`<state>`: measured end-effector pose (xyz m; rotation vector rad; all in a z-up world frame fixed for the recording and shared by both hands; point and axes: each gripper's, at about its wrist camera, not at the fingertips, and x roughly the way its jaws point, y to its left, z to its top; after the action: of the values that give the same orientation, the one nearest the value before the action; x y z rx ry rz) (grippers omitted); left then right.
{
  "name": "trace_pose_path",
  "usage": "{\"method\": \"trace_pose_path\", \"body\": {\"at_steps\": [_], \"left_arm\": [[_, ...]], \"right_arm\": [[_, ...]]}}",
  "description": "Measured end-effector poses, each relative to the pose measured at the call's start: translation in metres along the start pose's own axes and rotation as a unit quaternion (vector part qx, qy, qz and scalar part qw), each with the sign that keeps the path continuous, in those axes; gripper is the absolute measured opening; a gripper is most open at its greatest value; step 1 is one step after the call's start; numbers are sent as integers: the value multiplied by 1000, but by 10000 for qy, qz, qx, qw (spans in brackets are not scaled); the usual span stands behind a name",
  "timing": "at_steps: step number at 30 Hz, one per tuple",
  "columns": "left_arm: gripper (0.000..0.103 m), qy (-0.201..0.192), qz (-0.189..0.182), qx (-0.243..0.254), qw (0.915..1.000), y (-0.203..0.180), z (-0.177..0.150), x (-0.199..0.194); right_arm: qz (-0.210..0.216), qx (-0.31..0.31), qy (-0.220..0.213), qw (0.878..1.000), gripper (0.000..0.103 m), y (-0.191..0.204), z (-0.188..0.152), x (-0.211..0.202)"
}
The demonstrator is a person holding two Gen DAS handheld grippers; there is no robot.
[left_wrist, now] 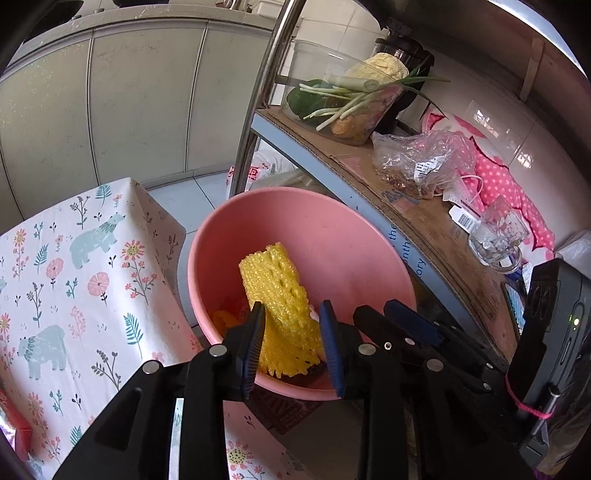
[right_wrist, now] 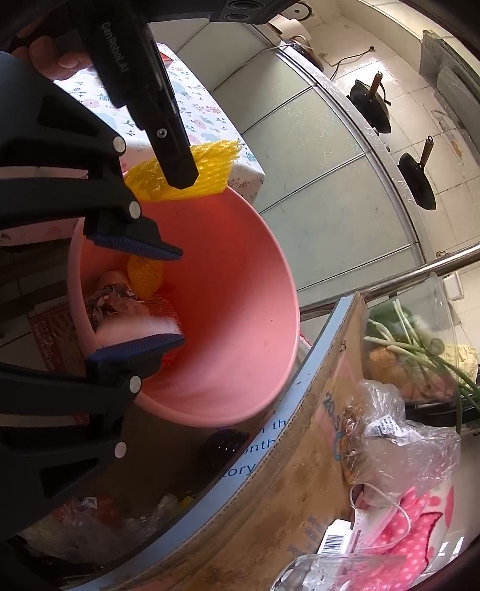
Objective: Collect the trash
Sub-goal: 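Open both grippers to drop the foam net and foam block into the bucket, then move both open grippers back over the table toward the box and scrubber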
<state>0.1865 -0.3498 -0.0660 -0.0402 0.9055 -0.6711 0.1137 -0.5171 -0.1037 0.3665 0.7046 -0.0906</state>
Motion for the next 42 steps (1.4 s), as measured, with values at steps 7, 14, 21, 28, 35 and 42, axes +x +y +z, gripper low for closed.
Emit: {"method": "trace_pose_path", "body": {"at_steps": [7,14,21,28,35,42], "left_arm": [[36,-50,-103,-73,9999,-1,3,-9],[36,-163,-174,-127,9996,-2,6,-26],[36,-392,32,-118,9992,-2,-1,-62],[36,-650,343,-117,9972,11,-25,-112],[36,-837,636,-276,9941,41,-60,-165],[36,-993,1117,-400,9880,78,-99,-208]], "right_arm": [[10,-29,-114,9999,42,2,-1,-15],[15,-101,-183,9998,42,6,-3,-31],[214,-166,-246,9993,42,22,-8,-49],[418,-362,-249,9982,42,49,-19,-67],[740,-710,-141,9946,42,88,-33,-77],[1265,-1102,147,9857,44,137,-48,-75]]}}
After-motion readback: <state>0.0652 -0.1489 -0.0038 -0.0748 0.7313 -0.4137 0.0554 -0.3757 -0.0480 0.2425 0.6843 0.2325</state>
